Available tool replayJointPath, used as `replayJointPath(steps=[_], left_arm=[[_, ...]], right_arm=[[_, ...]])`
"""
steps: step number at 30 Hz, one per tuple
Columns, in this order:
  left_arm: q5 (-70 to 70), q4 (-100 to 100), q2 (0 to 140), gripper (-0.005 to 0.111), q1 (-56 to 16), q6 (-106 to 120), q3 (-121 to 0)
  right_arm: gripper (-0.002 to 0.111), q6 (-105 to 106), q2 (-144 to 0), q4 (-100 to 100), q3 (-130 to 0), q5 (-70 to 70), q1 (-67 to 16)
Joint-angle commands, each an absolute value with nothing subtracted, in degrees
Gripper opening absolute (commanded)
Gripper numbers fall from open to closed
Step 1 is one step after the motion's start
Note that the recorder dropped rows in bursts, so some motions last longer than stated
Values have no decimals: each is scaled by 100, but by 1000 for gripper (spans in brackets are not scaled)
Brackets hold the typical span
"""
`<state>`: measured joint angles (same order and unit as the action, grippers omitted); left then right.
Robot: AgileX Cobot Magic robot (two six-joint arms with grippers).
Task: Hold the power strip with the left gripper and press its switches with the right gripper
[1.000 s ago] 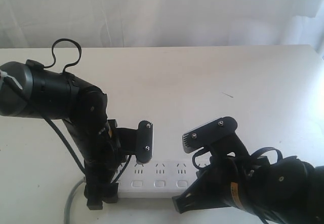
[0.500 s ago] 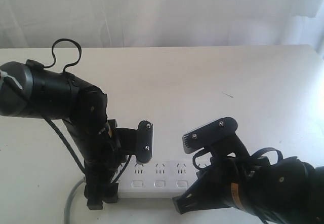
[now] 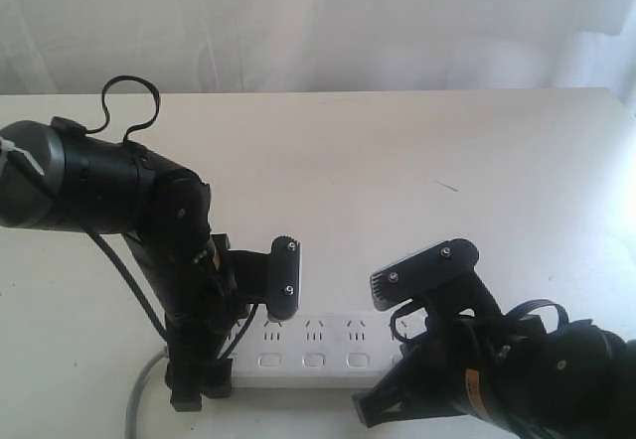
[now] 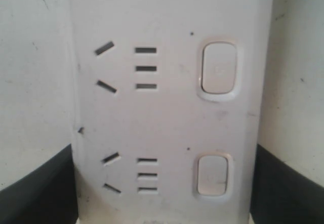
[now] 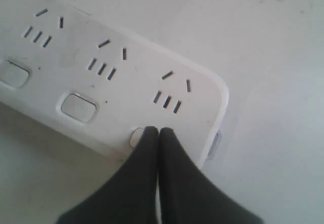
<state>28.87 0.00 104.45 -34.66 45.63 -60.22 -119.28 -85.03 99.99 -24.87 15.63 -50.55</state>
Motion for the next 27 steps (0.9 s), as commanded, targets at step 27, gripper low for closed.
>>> replayJointPath(steps=[27], left_arm=[[3328, 0, 10538, 0, -3495, 4521, -5910]], right_arm=[[0, -11978, -9187, 9995, -2486, 1493, -5037]])
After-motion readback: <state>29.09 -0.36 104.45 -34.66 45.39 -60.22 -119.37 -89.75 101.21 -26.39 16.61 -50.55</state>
